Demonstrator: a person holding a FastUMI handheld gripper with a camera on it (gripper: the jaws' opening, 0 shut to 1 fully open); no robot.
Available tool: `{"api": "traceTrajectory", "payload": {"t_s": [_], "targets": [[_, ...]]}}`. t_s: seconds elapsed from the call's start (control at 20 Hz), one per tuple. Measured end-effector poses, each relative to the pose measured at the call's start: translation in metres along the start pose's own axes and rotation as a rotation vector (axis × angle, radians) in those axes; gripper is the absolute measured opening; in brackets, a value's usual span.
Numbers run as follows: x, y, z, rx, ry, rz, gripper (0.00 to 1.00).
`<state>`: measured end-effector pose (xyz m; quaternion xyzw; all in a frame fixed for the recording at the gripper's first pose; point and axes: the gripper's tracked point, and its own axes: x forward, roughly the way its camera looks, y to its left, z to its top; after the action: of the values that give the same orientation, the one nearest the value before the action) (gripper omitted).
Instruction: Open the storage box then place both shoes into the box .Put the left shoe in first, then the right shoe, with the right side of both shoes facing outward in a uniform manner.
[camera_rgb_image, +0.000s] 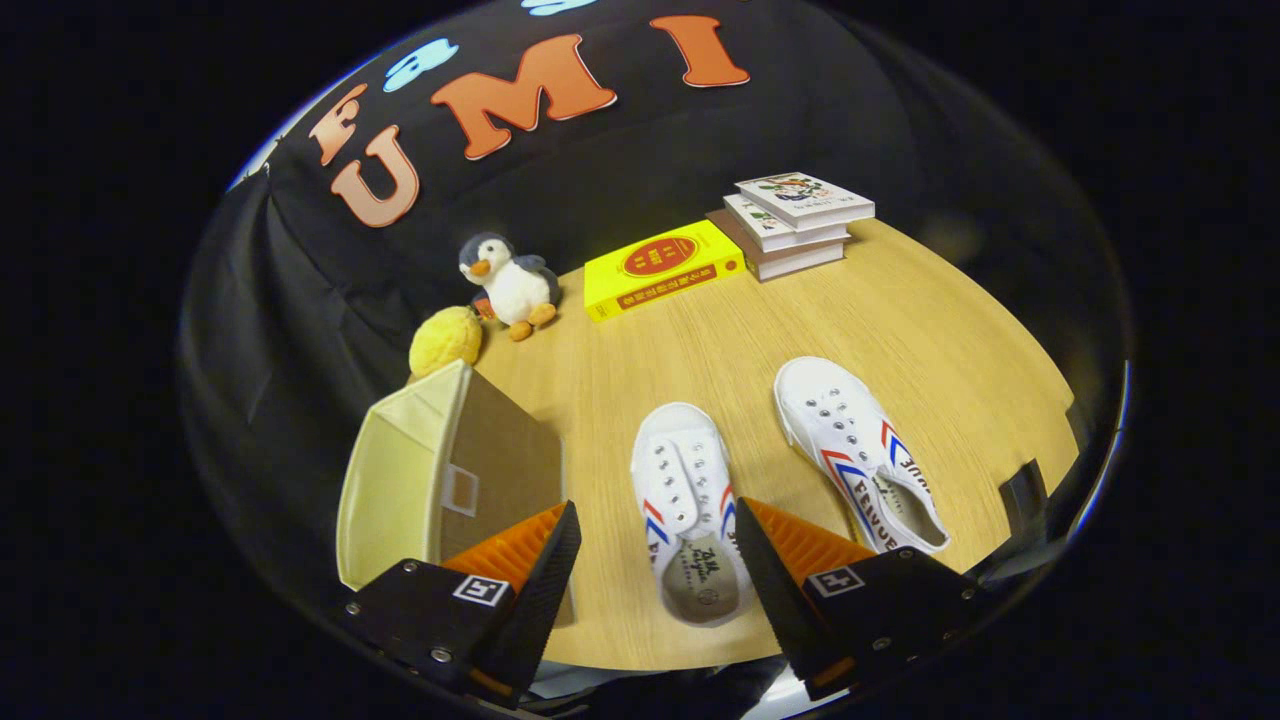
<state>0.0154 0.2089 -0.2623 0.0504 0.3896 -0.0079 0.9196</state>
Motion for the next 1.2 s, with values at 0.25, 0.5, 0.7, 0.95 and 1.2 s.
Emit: {"api": "traceTrajectory", "payload": {"t_s": [0.25,0.5,0.7,0.95,1.2], "targets": [[0.029,-0.032,-0.023,-0.105,0.090,-0.080,0.72],[0.058,-0.037,-0.033,-0.143,0.161,-0.070,0.64],[0.077,-0.042,-0.044,-0.188,0.218,-0.060,0.63],[0.084,-0.040,-0.054,-0.156,0.315,0.016,0.63],[0.087,-0.027,-0.059,-0.072,0.394,0.084,0.33]]}}
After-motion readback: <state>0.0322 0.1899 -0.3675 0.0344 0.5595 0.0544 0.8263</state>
